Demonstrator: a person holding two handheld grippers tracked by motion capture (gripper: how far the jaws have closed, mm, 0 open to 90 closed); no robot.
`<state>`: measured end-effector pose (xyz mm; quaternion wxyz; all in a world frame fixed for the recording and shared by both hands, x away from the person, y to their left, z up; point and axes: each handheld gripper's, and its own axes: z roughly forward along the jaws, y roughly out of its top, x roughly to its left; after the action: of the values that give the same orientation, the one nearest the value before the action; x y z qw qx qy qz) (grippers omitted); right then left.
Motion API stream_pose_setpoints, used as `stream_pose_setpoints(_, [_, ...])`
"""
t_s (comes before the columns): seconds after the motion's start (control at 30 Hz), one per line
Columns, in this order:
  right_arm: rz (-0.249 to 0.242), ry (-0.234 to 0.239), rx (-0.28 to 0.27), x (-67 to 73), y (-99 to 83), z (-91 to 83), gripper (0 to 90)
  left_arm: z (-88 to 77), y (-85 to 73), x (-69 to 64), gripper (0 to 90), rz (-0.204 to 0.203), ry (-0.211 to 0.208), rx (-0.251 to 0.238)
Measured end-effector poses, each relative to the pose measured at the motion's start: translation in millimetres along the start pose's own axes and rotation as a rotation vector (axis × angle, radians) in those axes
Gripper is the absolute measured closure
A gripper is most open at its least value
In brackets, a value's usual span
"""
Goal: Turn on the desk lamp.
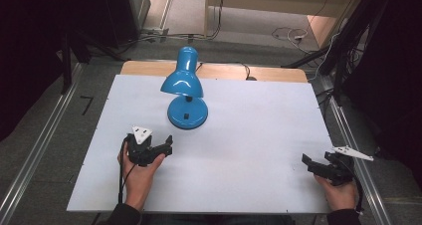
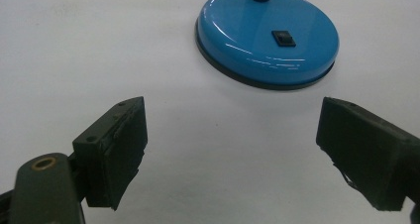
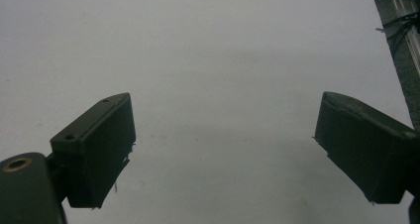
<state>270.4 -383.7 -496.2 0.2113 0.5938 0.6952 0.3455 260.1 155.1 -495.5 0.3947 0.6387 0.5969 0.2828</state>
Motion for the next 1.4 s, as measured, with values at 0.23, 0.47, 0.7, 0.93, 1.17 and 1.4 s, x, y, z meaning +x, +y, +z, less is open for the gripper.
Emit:
stream_pose_setpoints(0.23, [-0.003, -0.002, 0.003, 0.7, 0.0, 0.5, 7.3, 5.1, 3.2, -2.7, 13.1, -0.006, -0.012, 0.001])
stream_pose_setpoints(0.47, [-0.002, -0.004, 0.003, 0.6, 0.0, 0.7, 7.3, 7.6, 6.5, -5.5, 13.1, -0.002, -0.015, -0.006])
stream_pose_setpoints(0.7, [-0.005, -0.002, 0.002, 1.0, 0.2, 0.7, 7.3, 10.9, 8.5, -5.2, 13.6, 0.008, -0.01, -0.006])
stream_pose_setpoints(0.93, [-0.006, -0.004, 0.005, 1.3, 0.3, 1.1, 7.3, 12.5, 11.0, -4.8, 13.8, 0.005, -0.008, -0.006])
stream_pose_setpoints(1.17, [-0.005, -0.002, 0.004, 1.3, 0.3, 0.9, 7.3, 15.6, 13.6, -7.1, 14.2, 0.004, -0.004, -0.012])
stream_pose_setpoints(1.4, [-0.005, 0.0, 0.003, 1.3, 0.4, 0.8, 7.3, 19.2, 18.2, -10.7, 14.5, 0.008, -0.007, -0.019])
